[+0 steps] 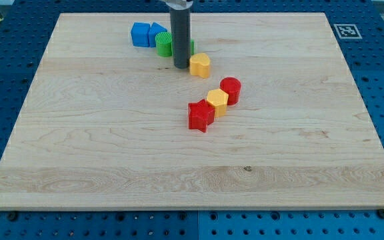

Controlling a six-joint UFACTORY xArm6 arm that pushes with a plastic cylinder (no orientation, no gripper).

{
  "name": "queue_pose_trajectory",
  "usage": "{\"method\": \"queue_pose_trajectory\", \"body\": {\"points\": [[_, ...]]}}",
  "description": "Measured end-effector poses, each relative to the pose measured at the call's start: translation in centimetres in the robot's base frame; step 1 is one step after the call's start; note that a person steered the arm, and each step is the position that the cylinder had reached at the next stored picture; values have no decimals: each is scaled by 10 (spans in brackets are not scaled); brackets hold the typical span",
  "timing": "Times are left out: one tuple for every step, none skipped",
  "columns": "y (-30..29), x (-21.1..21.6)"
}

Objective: Move the yellow heart into the red circle

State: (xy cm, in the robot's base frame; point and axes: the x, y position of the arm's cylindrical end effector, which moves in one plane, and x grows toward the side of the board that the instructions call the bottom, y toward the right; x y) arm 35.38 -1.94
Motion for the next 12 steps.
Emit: {"method": "queue_pose_trajectory", "body": {"points": [[1, -14], [28, -16], [49, -2], [50, 14], [49, -8], [74, -22], [105, -7], [107, 2], [87, 2], [53, 2], [21, 2], [2, -2]]}}
